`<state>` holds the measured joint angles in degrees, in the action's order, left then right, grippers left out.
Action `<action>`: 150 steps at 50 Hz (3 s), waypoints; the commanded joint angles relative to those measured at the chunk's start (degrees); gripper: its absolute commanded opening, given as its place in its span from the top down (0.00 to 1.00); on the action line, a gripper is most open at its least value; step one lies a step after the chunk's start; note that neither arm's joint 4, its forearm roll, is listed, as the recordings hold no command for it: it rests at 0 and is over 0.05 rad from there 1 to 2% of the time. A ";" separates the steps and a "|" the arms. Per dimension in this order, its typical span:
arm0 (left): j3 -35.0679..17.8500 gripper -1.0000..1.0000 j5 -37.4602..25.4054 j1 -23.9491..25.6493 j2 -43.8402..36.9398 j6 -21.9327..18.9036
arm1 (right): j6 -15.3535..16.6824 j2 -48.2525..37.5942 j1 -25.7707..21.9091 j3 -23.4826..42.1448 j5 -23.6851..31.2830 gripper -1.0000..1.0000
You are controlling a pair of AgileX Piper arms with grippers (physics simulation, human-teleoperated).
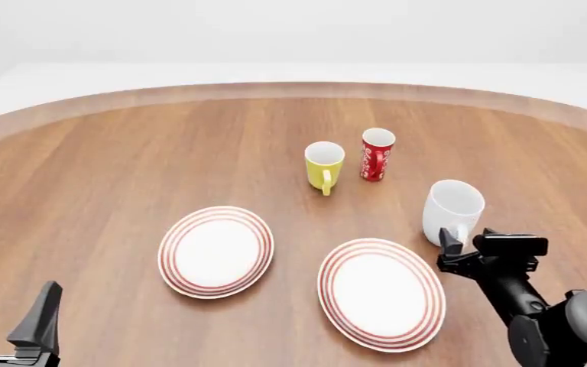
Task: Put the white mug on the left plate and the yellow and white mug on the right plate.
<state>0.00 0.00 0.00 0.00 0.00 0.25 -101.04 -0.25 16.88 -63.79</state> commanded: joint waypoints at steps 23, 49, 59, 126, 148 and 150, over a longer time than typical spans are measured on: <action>0.00 0.00 0.00 0.00 0.00 0.00 | -0.20 -3.61 -0.39 1.05 0.00 1.00; 0.00 0.00 0.00 0.00 0.00 0.00 | 2.40 12.08 -2.63 -3.94 3.40 1.00; 0.00 0.00 0.00 0.00 0.00 0.00 | 3.62 18.00 -4.74 -4.30 7.07 1.00; 0.00 0.00 0.00 0.00 0.00 0.00 | 3.05 19.47 -29.01 13.10 21.48 1.00; 0.00 0.00 0.00 0.00 0.00 0.00 | 2.25 11.66 -35.41 19.59 20.60 1.00; 0.00 0.00 0.00 0.00 0.00 0.00 | 2.18 11.05 -35.92 20.09 20.57 1.00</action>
<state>0.00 0.00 0.00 0.00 0.00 3.14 -87.07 -33.52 34.36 -42.76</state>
